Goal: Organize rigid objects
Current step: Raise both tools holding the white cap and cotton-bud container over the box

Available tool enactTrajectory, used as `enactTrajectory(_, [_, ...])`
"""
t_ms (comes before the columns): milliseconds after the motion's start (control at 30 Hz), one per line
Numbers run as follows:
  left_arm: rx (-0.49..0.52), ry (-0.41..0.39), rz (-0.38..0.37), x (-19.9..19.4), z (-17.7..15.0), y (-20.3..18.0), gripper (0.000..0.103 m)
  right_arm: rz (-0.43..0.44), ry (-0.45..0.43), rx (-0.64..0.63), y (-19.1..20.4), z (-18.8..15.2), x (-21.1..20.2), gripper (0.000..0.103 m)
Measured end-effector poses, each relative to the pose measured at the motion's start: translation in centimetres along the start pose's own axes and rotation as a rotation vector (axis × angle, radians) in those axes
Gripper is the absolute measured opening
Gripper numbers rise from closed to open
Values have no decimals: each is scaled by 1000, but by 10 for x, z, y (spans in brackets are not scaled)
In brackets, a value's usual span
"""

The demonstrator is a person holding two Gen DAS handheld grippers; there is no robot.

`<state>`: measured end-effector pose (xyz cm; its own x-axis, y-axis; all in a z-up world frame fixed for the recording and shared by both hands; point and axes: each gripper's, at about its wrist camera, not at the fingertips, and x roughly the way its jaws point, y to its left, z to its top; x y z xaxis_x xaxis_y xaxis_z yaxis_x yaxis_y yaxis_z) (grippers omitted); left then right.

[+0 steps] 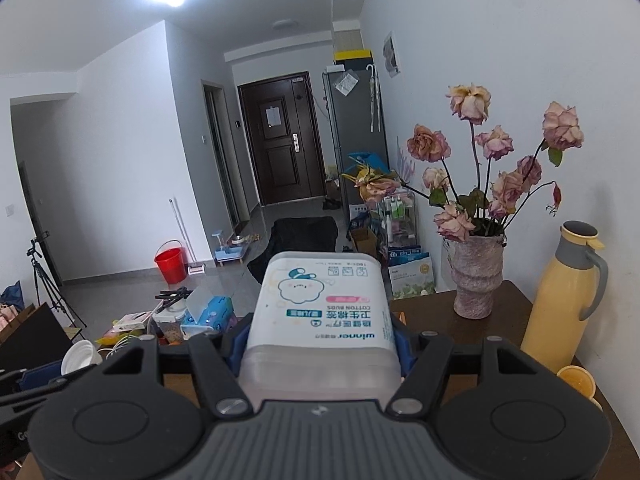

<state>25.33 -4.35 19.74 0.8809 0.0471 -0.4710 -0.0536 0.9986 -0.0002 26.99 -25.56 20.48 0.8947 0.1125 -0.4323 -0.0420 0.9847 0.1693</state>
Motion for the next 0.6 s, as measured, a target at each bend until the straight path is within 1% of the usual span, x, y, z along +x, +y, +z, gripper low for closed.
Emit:
enactTrajectory(333, [8, 89, -12, 88, 30, -19, 40, -19, 85, 12, -10, 22, 87, 65])
enactTrajectory(600, [11, 152, -5, 152, 38, -27, 40, -25, 152, 18, -20, 28, 159, 65])
